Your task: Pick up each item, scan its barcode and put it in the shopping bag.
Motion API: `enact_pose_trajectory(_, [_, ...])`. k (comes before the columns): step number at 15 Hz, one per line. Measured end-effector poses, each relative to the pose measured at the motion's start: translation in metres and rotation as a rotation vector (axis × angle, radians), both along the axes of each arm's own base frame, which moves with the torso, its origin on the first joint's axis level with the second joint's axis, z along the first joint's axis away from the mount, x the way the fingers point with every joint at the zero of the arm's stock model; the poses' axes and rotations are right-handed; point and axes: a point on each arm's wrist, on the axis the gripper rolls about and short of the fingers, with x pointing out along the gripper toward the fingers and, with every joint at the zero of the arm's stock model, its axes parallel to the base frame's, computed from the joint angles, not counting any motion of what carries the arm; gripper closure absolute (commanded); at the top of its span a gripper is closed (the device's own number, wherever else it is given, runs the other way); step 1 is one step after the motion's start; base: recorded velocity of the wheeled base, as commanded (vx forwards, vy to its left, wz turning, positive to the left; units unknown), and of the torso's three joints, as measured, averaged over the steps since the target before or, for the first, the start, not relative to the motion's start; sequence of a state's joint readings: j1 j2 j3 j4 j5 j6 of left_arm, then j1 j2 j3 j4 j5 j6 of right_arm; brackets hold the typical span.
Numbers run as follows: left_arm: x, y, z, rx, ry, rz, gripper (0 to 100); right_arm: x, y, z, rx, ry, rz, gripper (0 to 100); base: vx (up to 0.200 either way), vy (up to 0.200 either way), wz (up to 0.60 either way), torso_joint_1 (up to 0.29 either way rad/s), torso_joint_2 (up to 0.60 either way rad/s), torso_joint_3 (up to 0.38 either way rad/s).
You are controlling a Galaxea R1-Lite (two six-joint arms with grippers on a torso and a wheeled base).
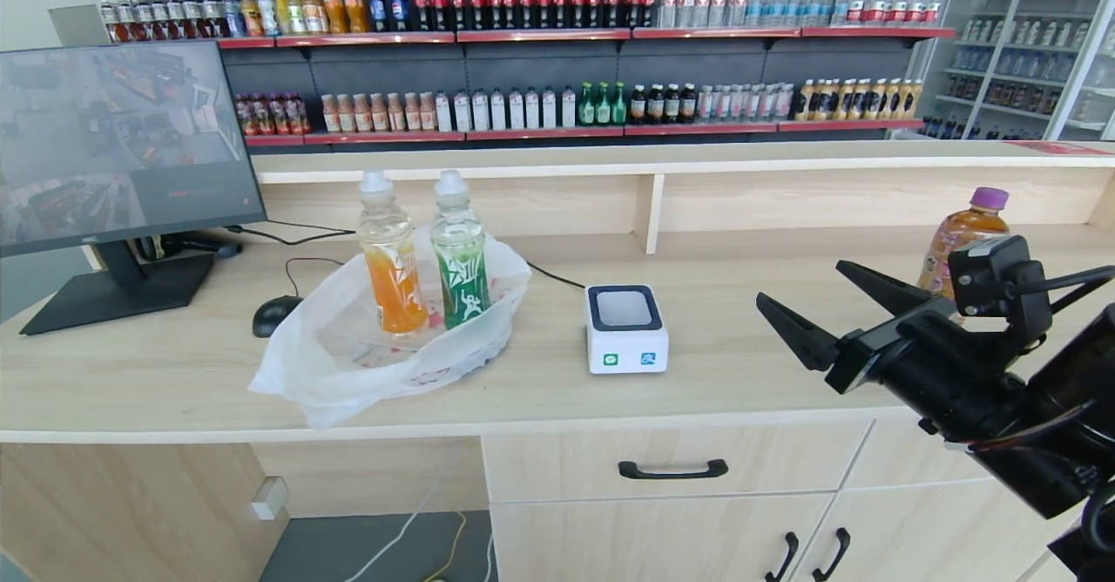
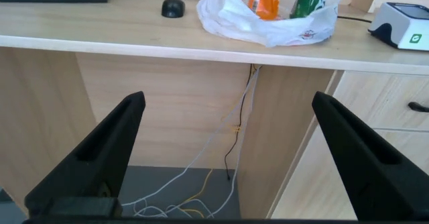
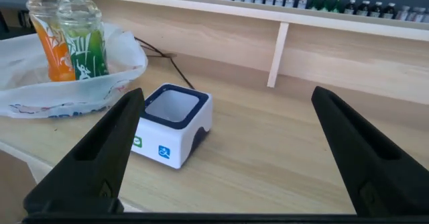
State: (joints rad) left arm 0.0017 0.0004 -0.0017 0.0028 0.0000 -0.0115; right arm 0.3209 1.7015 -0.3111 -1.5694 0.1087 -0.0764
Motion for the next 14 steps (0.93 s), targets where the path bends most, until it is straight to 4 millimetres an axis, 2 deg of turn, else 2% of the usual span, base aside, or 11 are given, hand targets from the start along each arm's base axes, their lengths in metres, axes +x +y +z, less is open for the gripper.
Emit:
enact_pose_trajectory(12, [0.0, 0.0, 0.0, 0.0, 0.0, 0.0, 0, -0.0007, 0.0001, -0.0038, -0.005, 0.016, 0.001, 0, 0.0, -0.2, 0.0, 0.002, 0.0, 0.002])
enact_pose_trajectory(14, [0.0, 0.0, -0.0001, 0.0, 0.001, -0.001, 0, -0.0022, -0.0007, -0.006, -0.009, 0.026, 0.0, 0, 0.0, 0.0, 0.0, 0.0, 0.0, 0.0])
